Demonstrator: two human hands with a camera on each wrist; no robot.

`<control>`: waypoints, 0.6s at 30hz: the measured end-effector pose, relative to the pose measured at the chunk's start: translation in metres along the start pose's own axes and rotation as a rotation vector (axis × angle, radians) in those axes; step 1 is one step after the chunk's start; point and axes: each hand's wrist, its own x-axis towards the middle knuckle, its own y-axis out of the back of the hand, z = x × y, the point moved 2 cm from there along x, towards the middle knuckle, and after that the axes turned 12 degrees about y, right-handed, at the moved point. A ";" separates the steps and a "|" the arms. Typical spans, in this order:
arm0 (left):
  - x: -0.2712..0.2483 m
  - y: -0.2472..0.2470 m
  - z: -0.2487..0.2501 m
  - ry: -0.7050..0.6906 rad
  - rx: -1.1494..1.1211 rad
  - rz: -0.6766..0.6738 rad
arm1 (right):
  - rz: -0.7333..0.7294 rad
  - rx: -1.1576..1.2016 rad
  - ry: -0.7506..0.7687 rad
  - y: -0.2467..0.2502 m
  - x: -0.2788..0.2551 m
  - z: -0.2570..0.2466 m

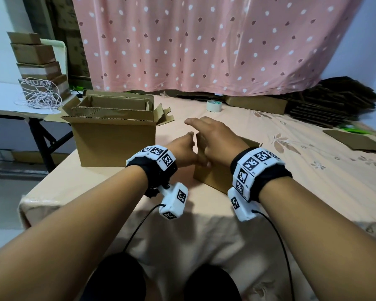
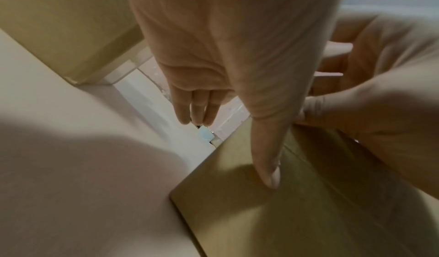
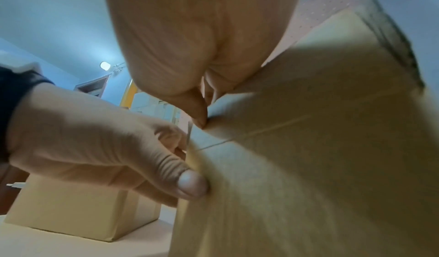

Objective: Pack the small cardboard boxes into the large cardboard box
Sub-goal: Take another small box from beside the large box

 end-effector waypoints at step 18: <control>-0.020 0.001 -0.008 -0.076 -0.096 -0.214 | -0.105 -0.119 0.174 0.003 0.004 -0.035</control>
